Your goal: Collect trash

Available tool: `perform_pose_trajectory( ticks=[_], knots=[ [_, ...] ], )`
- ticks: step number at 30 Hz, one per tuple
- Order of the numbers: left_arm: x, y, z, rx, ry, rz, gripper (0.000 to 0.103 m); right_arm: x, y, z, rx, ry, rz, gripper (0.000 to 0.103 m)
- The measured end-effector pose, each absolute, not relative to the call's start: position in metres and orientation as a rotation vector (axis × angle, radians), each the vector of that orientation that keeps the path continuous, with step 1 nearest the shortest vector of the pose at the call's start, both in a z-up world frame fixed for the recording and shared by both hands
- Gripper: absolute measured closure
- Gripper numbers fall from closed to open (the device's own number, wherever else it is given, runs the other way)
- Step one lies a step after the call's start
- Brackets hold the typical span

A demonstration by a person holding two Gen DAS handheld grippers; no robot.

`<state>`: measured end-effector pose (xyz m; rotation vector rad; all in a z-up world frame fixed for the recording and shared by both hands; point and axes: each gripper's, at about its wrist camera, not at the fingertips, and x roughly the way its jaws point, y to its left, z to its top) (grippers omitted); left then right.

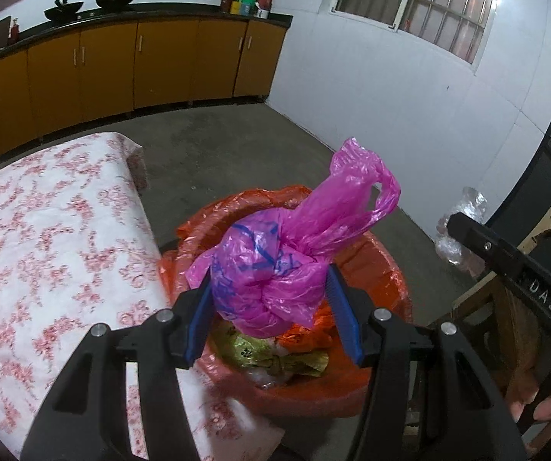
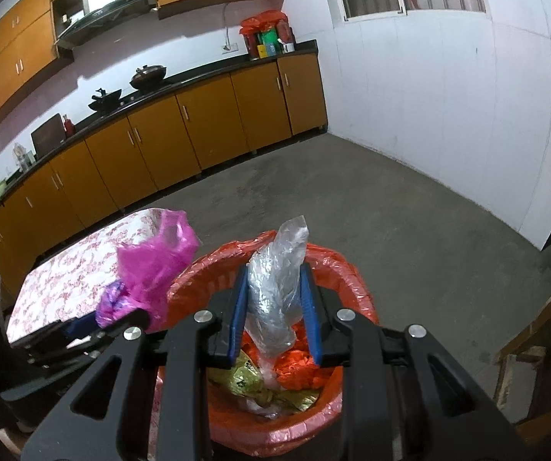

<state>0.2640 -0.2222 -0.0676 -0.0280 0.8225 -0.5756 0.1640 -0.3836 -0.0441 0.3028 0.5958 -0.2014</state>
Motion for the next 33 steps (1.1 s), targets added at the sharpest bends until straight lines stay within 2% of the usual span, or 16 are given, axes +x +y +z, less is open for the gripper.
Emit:
perform_pose_trajectory(
  ticks=[4,12,15,17,19,20,26,33],
  knots=[
    [0.272,-0.229,-0.081,-0.030,0.860,-0.583,0.047,0.170,-0.389,-0.048,0.343,0.601,-0.181,0.073],
    [0.281,-0.224,-0.103,-0.040,0.920,-0.585,0.041,0.167,-0.399,-0.053,0.414,0.604,-0.161,0.054],
    [0.279,-0.215,-0.104,-0.035,0.918,-0.567,0.039,0.163,-0.397,-0.052,0.404,0.596,-0.184,0.040],
    [0.275,-0.203,-0.101,-0.021,0.889,-0.533,0.032,0.153,-0.393,-0.048,0.368,0.564,-0.233,0.017],
    [0.268,-0.190,-0.094,-0.010,0.849,-0.499,0.027,0.144,-0.387,-0.042,0.318,0.522,-0.303,0.005],
    [0.263,-0.182,-0.090,-0.004,0.824,-0.478,0.023,0.138,-0.382,-0.040,0.284,0.500,-0.342,0.003],
    [0.222,-0.128,-0.058,0.009,0.654,-0.333,0.006,0.107,-0.349,-0.028,0.064,0.417,-0.552,0.002],
    [0.161,-0.069,-0.030,0.028,0.527,-0.172,0.004,0.074,-0.305,-0.020,0.001,0.402,-0.473,0.002]
  ],
)
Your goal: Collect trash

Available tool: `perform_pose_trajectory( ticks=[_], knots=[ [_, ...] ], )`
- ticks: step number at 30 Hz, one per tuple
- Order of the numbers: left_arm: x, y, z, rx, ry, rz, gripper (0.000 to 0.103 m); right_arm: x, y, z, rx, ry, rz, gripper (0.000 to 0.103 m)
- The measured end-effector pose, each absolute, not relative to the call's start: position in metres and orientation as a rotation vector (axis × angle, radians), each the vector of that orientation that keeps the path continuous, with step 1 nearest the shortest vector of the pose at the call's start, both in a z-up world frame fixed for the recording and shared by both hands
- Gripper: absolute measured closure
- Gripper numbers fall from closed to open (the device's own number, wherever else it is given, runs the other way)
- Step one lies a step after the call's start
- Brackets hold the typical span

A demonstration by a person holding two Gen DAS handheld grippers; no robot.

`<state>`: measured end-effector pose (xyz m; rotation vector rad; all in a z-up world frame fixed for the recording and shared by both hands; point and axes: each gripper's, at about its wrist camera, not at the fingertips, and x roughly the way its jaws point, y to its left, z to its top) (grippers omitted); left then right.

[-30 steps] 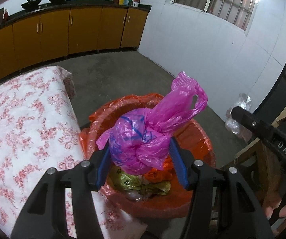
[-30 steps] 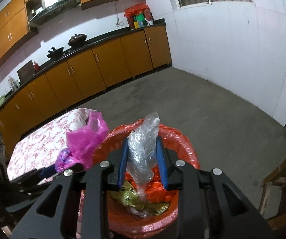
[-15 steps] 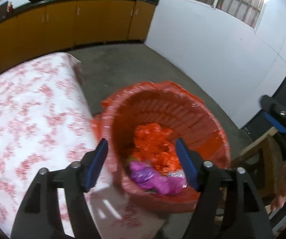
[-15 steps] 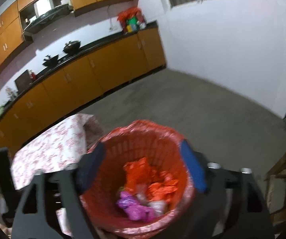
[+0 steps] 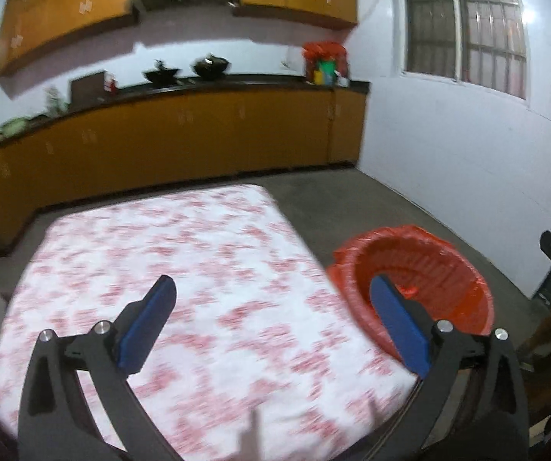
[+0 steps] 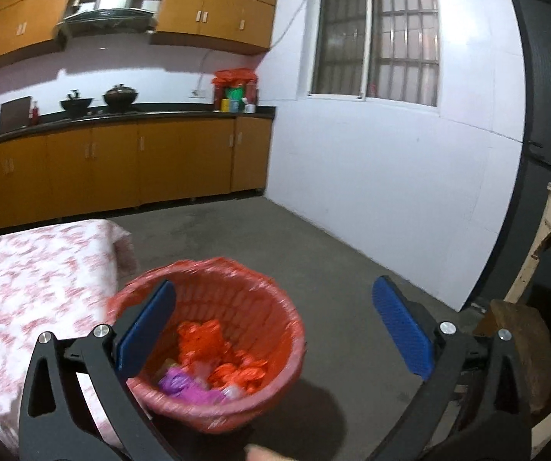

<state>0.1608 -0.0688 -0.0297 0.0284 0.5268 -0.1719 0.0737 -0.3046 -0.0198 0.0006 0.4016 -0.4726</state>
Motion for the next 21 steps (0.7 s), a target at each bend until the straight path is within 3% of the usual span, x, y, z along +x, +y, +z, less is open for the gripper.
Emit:
perform_pose_trajectory(
  ticks=[21],
  knots=[
    [0.048,-0.001,-0.012,0.019,0.469,0.003,0.004,0.014,-0.221,-0.014,-0.016,0.399,-0.280,0.002]
  ],
)
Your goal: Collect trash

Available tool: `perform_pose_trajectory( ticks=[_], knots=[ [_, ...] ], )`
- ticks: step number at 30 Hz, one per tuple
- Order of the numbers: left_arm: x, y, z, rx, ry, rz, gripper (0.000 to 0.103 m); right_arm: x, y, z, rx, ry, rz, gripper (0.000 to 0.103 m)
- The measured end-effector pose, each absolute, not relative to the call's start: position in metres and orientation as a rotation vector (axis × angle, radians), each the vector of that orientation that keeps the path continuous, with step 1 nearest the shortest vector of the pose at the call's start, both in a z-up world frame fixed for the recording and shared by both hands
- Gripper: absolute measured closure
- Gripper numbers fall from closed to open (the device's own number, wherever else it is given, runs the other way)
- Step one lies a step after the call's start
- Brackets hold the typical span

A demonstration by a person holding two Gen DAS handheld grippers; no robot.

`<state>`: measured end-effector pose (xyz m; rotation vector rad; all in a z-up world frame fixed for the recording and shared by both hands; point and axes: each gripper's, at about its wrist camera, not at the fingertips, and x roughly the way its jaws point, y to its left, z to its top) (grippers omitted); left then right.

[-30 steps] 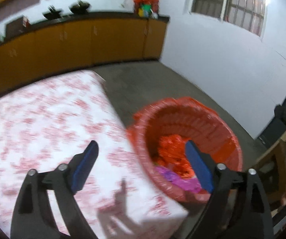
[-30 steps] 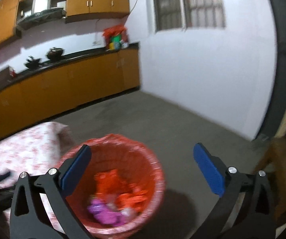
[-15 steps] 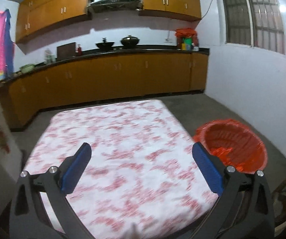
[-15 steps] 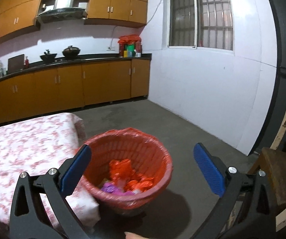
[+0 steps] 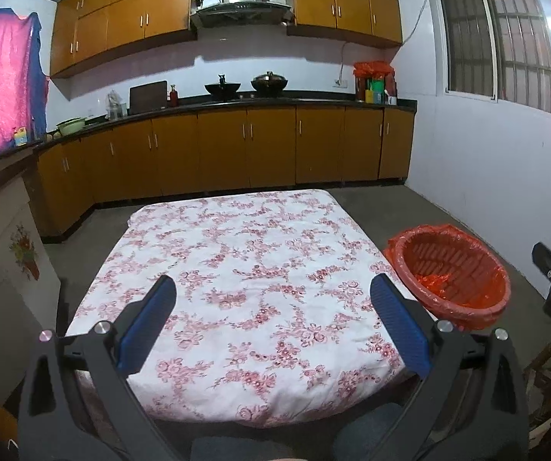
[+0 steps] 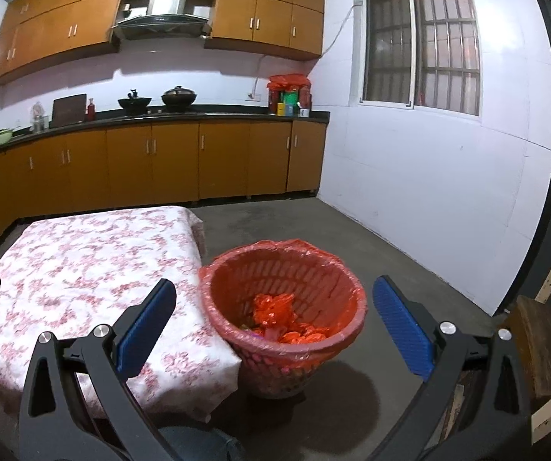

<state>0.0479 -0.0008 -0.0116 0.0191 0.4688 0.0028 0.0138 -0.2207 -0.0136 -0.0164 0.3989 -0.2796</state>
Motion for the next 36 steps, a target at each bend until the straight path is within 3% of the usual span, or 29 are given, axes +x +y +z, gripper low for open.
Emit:
perform_pose_trajectory(
  ticks=[36],
  knots=[
    [0.010,0.010,-0.010,-0.032,0.443,-0.006,0.004,-0.015,-0.194,-0.026,-0.001,0.423,-0.225,0.002]
  ],
)
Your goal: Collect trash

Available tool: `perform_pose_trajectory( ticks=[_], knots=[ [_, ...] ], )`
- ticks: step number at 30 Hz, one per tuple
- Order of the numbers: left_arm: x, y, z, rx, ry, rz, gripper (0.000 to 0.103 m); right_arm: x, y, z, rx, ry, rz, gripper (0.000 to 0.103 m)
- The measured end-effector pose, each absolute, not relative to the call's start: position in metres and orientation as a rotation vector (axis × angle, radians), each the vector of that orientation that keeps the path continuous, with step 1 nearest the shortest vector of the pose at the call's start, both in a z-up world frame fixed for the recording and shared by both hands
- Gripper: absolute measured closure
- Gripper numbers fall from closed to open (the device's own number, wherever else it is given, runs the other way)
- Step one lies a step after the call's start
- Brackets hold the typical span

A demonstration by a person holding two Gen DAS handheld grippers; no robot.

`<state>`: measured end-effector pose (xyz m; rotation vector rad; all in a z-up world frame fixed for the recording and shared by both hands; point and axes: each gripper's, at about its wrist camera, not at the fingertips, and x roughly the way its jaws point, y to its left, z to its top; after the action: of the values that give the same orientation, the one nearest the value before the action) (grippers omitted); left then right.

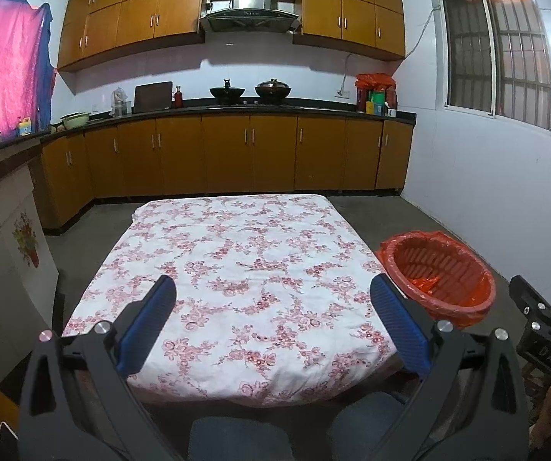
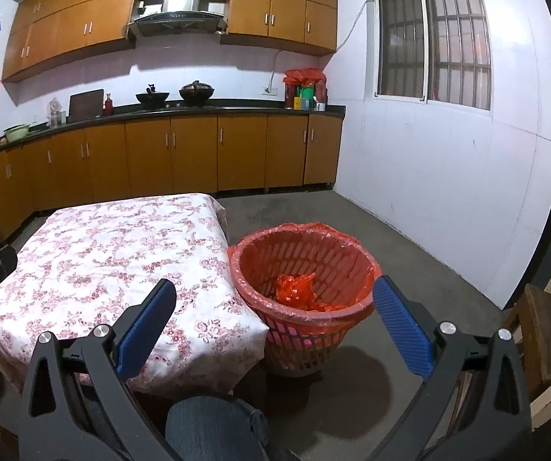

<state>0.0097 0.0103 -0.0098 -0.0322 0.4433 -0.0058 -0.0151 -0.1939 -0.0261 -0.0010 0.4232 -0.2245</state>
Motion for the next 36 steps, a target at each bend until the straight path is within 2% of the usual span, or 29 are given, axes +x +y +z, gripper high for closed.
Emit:
perform_pose_trajectory(
  ticks=[36],
  knots=[
    [0.0082,0.0060,-0.0094,-0.026,0.437,-0.025,0.004,-0.0166,-0.1991,-0.0264,0.011,0.435,-0.231,0.002]
  ],
)
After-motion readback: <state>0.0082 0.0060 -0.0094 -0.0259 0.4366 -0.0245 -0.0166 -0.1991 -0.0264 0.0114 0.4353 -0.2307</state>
